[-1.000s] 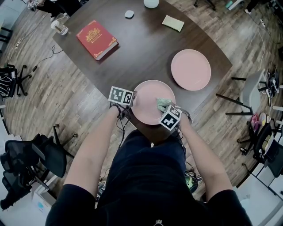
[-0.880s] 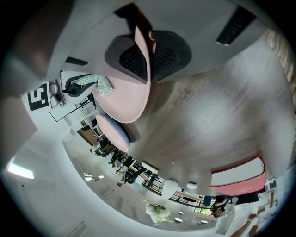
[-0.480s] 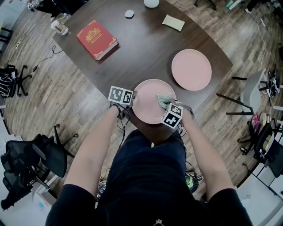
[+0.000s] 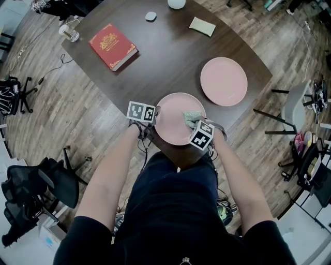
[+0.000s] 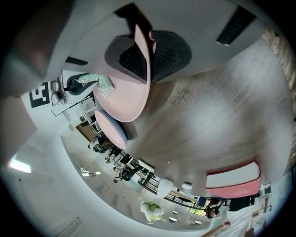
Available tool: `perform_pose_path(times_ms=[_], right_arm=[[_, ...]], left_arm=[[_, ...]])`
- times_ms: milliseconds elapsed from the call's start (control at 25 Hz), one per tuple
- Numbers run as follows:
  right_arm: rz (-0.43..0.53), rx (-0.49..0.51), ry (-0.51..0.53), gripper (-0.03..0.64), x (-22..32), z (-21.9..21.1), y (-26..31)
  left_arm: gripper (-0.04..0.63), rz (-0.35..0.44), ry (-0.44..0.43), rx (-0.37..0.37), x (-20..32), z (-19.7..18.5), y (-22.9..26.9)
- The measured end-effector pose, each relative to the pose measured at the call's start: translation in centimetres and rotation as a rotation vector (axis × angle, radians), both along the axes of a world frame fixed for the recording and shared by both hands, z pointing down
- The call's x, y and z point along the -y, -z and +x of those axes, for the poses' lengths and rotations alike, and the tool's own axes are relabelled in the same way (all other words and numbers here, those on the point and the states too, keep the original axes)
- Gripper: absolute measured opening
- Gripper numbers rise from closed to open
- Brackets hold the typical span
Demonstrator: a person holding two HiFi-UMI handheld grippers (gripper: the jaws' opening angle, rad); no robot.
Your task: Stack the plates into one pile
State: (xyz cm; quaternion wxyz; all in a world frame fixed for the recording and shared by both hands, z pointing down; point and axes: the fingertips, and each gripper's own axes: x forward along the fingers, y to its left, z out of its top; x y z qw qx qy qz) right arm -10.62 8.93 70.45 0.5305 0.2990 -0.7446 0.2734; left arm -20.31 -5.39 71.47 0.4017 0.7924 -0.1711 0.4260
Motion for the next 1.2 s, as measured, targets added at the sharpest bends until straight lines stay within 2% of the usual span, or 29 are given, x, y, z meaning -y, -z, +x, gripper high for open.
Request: perform_pose_path(times_ms=[720, 1200], right_arm=[[-0.111, 0.159, -0.073, 0.089, -3.0, -6.0, 0.8], [-0.150, 0.308, -0.180, 0.089, -2.1, -10.5, 1.4]], left_arm=[[0.017, -0.041, 0.073, -0.010, 0.3, -0.1, -0.2], [0.018, -0.039, 0.090, -0.010, 0.5, -0.1, -0.3]])
